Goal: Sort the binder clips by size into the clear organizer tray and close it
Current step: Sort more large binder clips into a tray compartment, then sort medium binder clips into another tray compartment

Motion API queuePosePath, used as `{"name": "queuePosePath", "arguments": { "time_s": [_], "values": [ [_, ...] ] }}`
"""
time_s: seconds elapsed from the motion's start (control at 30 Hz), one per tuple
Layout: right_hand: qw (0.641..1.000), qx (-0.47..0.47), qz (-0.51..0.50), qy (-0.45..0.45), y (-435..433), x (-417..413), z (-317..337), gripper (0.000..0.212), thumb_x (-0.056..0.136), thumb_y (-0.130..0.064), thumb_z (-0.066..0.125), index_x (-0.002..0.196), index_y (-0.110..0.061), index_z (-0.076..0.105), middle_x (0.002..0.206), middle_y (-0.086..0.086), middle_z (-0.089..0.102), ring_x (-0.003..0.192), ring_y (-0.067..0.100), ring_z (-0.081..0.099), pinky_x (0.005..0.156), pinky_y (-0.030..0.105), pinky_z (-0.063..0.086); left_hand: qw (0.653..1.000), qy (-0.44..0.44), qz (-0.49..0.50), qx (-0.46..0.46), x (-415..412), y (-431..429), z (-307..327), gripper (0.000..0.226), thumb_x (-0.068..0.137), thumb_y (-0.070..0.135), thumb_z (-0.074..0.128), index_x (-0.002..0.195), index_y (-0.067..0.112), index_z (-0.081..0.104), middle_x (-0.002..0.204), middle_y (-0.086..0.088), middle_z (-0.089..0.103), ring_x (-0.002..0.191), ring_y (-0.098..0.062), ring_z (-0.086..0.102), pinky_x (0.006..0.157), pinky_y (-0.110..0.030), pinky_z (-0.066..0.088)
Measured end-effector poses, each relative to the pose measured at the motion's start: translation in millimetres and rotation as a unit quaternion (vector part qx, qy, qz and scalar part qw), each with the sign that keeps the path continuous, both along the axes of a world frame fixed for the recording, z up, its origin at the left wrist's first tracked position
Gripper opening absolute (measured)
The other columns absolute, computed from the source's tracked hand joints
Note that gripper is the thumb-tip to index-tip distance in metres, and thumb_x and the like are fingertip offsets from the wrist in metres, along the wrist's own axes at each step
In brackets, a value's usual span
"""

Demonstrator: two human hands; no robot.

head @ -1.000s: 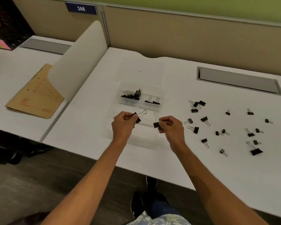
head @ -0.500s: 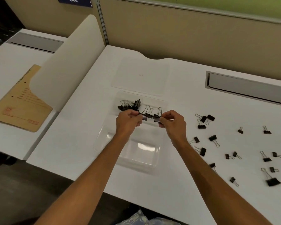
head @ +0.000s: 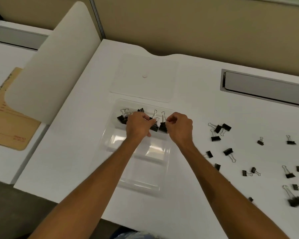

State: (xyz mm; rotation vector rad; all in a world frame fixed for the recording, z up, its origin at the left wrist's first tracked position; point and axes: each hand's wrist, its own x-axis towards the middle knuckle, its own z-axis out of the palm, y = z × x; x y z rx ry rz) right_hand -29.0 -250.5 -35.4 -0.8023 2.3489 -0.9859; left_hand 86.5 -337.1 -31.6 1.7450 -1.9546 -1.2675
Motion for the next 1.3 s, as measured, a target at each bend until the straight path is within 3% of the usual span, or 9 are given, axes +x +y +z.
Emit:
{"name": "queuePosePath", "arguments": {
  "time_s": [0.1,0.33,0.43,0.53,0.63,0.7,0.93,1.1,1.3],
  "values": [
    [0.999,0.031,0.024,0.012,-5.1,0.9,2.3,0.016,0.084,0.0,0.061,0.09,-0.009,0.074,0.086,0.005,0.073,0.073,0.017,0.066,0.066,0.025,0.053,0.998,-0.042,-0.027,-0.028,-2.3,-2.8,-4.6,0.024,0.082,0.04,0.074,0.092,0.018,0.069,0.053,0.003,0.066,0.041,-0.008,0.064,0.066,-0.024,0.054],
    [0.995,0.071,0.064,0.03,-12.9,1.5,1.9,0.021,0.087,0.004,0.06,0.105,-0.001,0.071,0.104,0.014,0.071,0.089,0.026,0.067,0.069,0.023,0.046,0.995,-0.03,-0.085,-0.03,-3.7,-5.1,-11.7,0.028,0.084,0.043,0.071,0.1,0.021,0.065,0.07,0.001,0.072,0.041,-0.009,0.065,0.073,-0.032,0.058],
    [0.996,0.052,0.068,0.027,-11.1,1.0,0.8,0.024,0.087,0.006,0.059,0.107,-0.001,0.07,0.107,0.014,0.07,0.091,0.026,0.067,0.073,0.025,0.05,0.995,-0.018,-0.098,-0.006,-3.0,-6.5,-10.3,0.03,0.089,0.041,0.066,0.109,0.019,0.065,0.071,-0.006,0.074,0.044,-0.013,0.067,0.065,-0.034,0.059],
    [0.997,0.02,0.065,0.022,-2.6,0.4,1.5,0.026,0.087,0.01,0.054,0.104,-0.002,0.07,0.106,0.012,0.07,0.092,0.025,0.066,0.078,0.03,0.056,0.995,0.013,-0.1,0.01,2.3,-7.6,-8.0,0.031,0.092,0.031,0.063,0.119,0.016,0.063,0.096,-0.011,0.074,0.045,-0.02,0.068,0.056,-0.034,0.057],
    [0.998,-0.003,0.058,0.028,9.2,1.9,4.3,0.028,0.09,0.008,0.05,0.104,-0.004,0.07,0.103,0.008,0.069,0.085,0.018,0.064,0.068,0.014,0.047,0.993,0.031,-0.114,-0.022,12.3,-5.3,-3.8,0.03,0.094,0.025,0.062,0.122,0.016,0.063,0.13,-0.004,0.062,0.04,-0.02,0.065,0.052,-0.027,0.049],
    [0.998,-0.02,0.052,0.034,19.6,3.4,6.7,0.026,0.091,0.005,0.05,0.103,-0.007,0.071,0.101,0.005,0.069,0.078,0.012,0.06,0.061,0.004,0.039,0.99,0.045,-0.124,-0.044,17.6,-1.2,-0.3,0.025,0.095,0.021,0.06,0.119,0.017,0.063,0.129,0.001,0.061,0.039,-0.017,0.064,0.049,-0.025,0.048],
    [0.997,-0.061,-0.017,0.033,66.1,12.2,15.6,0.021,0.091,-0.005,0.056,0.101,-0.014,0.072,0.1,-0.002,0.069,0.07,0.002,0.061,0.06,0.004,0.043,0.975,0.127,-0.174,-0.058,19.6,30.7,13.1,0.015,0.095,0.015,0.058,0.107,0.019,0.068,0.104,0.006,0.069,0.06,-0.013,0.07,0.063,-0.044,0.06],
    [0.994,-0.055,-0.085,0.039,112.9,18.1,23.0,0.018,0.091,-0.007,0.058,0.1,-0.015,0.072,0.099,-0.004,0.07,0.069,-0.001,0.059,0.062,0.004,0.043,0.934,0.115,-0.305,-0.147,18.1,74.6,24.2,0.025,0.096,0.021,0.055,0.119,0.024,0.065,0.113,0.009,0.068,0.089,-0.006,0.062,0.085,-0.032,0.056],
    [0.988,-0.037,-0.143,0.039,173.4,21.8,25.9,0.016,0.089,-0.008,0.06,0.098,-0.014,0.073,0.096,-0.002,0.071,0.076,0.004,0.064,0.063,0.005,0.043,0.9,0.141,-0.385,-0.147,17.5,120.6,26.9,0.028,0.097,0.024,0.054,0.123,0.026,0.06,0.122,0.009,0.063,0.092,-0.003,0.059,0.086,-0.031,0.054]
  ]
}}
